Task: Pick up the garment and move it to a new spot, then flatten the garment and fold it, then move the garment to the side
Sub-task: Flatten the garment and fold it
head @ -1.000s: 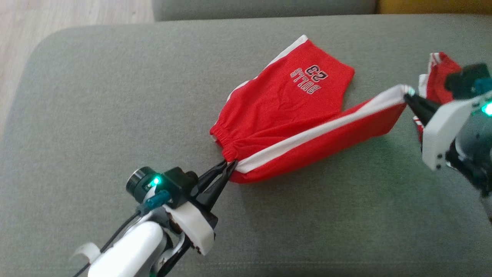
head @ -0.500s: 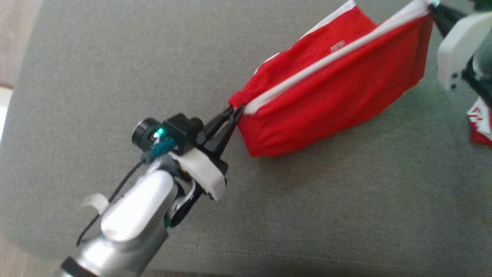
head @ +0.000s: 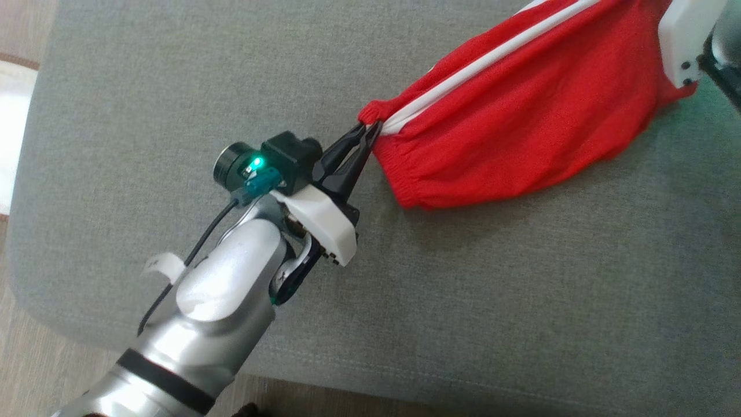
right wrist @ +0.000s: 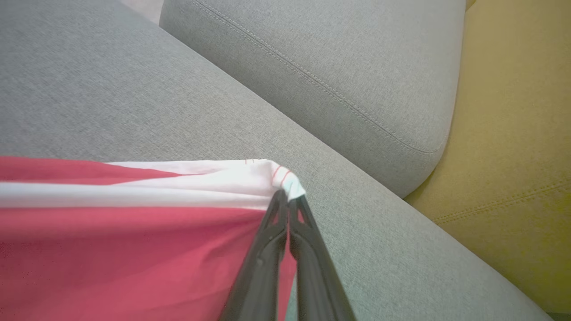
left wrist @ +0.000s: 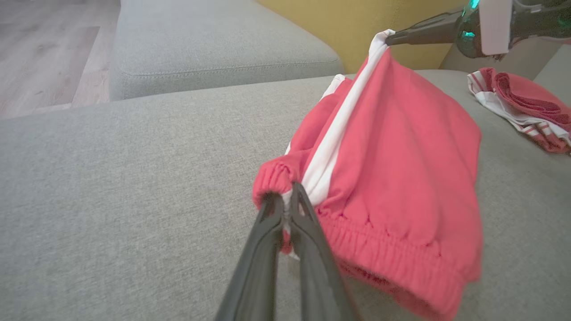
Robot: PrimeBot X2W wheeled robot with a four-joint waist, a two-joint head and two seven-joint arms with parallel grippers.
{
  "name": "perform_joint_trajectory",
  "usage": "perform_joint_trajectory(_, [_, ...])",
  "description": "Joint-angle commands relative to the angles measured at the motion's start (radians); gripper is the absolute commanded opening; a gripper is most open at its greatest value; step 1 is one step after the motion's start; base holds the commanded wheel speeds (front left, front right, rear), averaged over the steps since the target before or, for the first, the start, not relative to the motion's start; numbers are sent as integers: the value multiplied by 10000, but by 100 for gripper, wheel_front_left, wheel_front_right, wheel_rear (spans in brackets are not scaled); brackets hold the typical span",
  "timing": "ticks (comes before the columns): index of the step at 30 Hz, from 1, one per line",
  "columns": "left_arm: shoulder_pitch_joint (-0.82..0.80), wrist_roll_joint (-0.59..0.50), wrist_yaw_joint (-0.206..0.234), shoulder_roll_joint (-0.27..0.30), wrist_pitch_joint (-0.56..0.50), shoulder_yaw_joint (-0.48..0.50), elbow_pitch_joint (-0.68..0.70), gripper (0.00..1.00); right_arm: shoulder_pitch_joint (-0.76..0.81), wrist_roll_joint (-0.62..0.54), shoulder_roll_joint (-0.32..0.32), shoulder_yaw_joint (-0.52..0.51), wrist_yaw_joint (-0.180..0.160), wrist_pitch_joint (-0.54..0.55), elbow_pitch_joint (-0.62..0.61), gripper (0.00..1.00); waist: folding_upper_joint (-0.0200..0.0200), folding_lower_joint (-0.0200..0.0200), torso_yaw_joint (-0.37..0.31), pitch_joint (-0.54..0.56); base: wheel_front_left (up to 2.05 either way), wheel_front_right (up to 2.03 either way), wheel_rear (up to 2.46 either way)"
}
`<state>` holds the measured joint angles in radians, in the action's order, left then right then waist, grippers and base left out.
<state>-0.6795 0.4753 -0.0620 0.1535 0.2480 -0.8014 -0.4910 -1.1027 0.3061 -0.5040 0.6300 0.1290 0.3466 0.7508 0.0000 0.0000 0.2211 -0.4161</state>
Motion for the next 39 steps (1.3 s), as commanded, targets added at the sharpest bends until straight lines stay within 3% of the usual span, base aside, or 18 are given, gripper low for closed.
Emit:
perform_joint_trajectory(1, [-422,-76,-45,132,95,371,117,0,-379,-117,27,106,17,-194,5,0,0,0,95,-146,0,0,0])
perform_joint_trajectory(4, [-560,-134,-100,-58,123,463,-208,0,-797,-109,165,259,17,-568,862,0,0,0,160,-285,0,0,0])
perform_joint_trajectory(5, [-585,-148,-110,-99,127,493,-271,0,-882,-79,229,223,17,-703,1069,32,0,0,167,-312,0,0,0])
perform_joint_trajectory(6, [-611,-171,-119,-138,130,523,-316,0,-965,-67,288,159,17,-855,1282,100,0,0,169,-333,0,0,0])
perform_joint_trajectory(8, [-627,-213,-126,-202,132,615,-368,5,-1078,-121,424,83,17,-1138,1697,100,0,0,150,-344,0,0,0])
perform_joint_trajectory(9, [-624,-247,-112,-218,133,662,-397,49,-1098,-131,503,63,17,-1267,1882,100,0,0,128,-336,0,0,0])
perform_joint_trajectory(10, [-614,-284,-102,-229,134,711,-423,79,-1108,-139,578,54,17,-1393,2059,100,0,0,98,-319,0,0,0])
perform_joint_trajectory(11, [-596,-320,-86,-234,134,763,-455,95,-1110,-146,645,56,17,-1522,2223,100,0,0,62,-289,0,0,0])
perform_joint_trajectory(12, [-571,-360,-65,-232,135,815,-491,100,-1100,-143,709,56,17,-1649,2378,100,0,0,20,-244,0,0,0])
perform_joint_trajectory(26, [159,-639,201,59,136,1900,-307,100,-412,721,1471,-578,17,-4069,3059,100,0,0,-821,883,0,0,0])
perform_joint_trajectory(39, [1719,-622,655,139,137,3576,1038,100,1713,1525,1769,-1568,17,-5976,1536,100,0,0,-1492,2339,0,0,0])
